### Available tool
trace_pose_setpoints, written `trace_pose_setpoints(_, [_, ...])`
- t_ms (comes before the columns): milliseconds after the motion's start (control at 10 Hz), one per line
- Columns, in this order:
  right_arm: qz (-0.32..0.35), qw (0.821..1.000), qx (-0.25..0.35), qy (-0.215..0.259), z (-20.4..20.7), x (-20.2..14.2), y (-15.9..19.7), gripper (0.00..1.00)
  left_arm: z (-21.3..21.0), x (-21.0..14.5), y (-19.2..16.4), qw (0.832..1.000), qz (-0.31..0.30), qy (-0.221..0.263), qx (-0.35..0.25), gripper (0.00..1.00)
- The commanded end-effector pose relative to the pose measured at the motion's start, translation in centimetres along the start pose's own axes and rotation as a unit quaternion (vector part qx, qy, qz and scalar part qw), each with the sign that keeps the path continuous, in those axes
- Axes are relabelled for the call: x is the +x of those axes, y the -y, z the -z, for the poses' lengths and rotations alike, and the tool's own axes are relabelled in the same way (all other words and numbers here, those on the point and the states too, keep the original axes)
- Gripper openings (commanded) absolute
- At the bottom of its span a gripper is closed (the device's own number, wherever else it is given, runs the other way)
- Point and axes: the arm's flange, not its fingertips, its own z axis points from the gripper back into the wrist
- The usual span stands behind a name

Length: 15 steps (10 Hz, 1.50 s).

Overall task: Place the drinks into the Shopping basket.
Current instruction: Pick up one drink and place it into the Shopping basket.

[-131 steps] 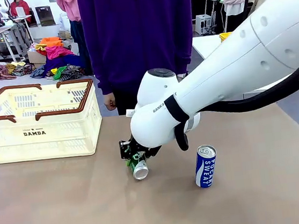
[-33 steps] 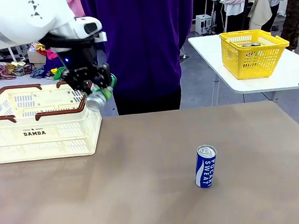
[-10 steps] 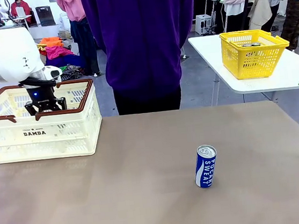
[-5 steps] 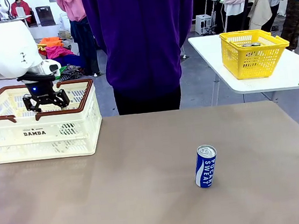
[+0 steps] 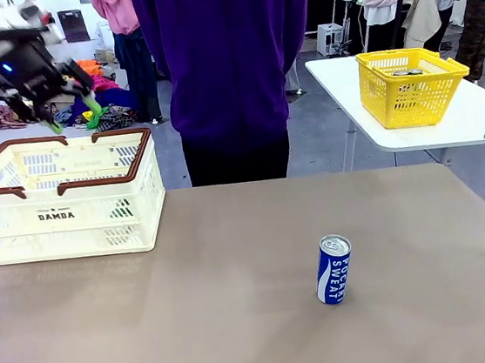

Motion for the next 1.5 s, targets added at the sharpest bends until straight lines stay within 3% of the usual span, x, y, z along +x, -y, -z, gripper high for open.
trace_pose_setpoints(0, [0.007,1.0,0.007,0.003,-0.2,0.0,-0.6,1.0,-3.0,-6.9,-3.6,0.993,-0.019,-0.02,-0.111,1.0])
trace_pose_setpoints(200, [0.007,1.0,0.007,0.003,-0.2,0.0,-0.6,1.0,-5.1,-15.1,-7.3,0.974,-0.042,0.044,-0.219,1.0])
trace_pose_setpoints(400, [0.007,1.0,0.007,0.003,-0.2,0.0,-0.6,1.0,-4.4,-19.0,-11.9,0.946,-0.093,0.079,-0.301,1.0])
trace_pose_setpoints(600, [0.007,1.0,0.007,0.003,-0.2,0.0,-0.6,1.0,-1.0,-20.8,-16.4,0.907,-0.135,0.101,-0.386,1.0])
trace_pose_setpoints(700, [0.007,1.0,0.007,0.003,-0.2,0.0,-0.6,1.0,0.4,-20.3,-17.6,0.898,-0.148,0.096,-0.404,1.0])
trace_pose_setpoints(800, [0.007,1.0,0.007,0.003,-0.2,0.0,-0.6,1.0,1.4,-18.3,-18.0,0.898,-0.152,0.095,-0.401,1.0])
trace_pose_setpoints(900, [0.007,1.0,0.007,0.003,-0.2,0.0,-0.6,1.0,-1.2,-21.9,-17.0,0.911,-0.152,0.099,-0.37,1.0])
trace_pose_setpoints(1400, [0.007,1.0,0.007,0.003,-0.2,0.0,-0.6,1.0,-1.2,-21.9,-17.0,0.911,-0.152,0.099,-0.37,1.0])
